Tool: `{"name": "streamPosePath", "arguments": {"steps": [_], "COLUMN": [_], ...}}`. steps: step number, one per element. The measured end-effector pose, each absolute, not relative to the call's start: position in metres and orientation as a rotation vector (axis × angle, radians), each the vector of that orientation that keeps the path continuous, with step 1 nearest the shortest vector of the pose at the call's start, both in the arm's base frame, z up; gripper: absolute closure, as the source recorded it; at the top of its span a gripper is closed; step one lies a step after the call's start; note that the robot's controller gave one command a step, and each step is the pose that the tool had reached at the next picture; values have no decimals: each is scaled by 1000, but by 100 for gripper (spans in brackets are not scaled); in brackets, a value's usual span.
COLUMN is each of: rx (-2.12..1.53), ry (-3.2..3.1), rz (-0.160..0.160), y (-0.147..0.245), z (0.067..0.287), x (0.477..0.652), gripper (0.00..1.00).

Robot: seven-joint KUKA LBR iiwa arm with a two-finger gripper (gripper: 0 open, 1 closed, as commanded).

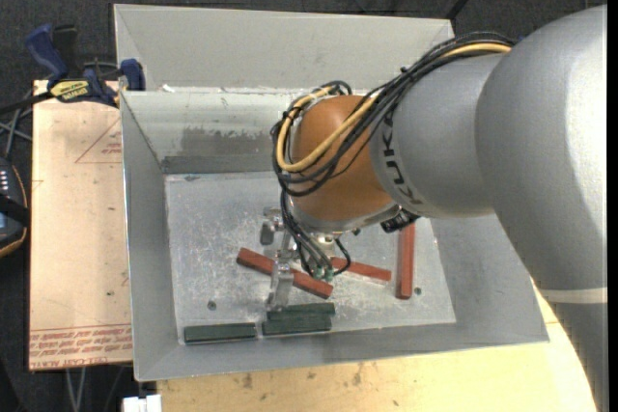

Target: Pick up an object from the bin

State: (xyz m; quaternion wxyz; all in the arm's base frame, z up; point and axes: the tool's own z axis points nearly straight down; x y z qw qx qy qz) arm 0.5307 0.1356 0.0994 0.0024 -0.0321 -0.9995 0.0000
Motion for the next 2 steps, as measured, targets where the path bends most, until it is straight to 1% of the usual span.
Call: {"name": "streamPosePath", "arguments": {"steps": [1, 2], "rx": [-91, -359], "ry": [-3141, -3122], "rz": [-1, -2], "y": [96, 109], "z": [110, 79], "x": [544, 532], "gripper": [0, 0]}}
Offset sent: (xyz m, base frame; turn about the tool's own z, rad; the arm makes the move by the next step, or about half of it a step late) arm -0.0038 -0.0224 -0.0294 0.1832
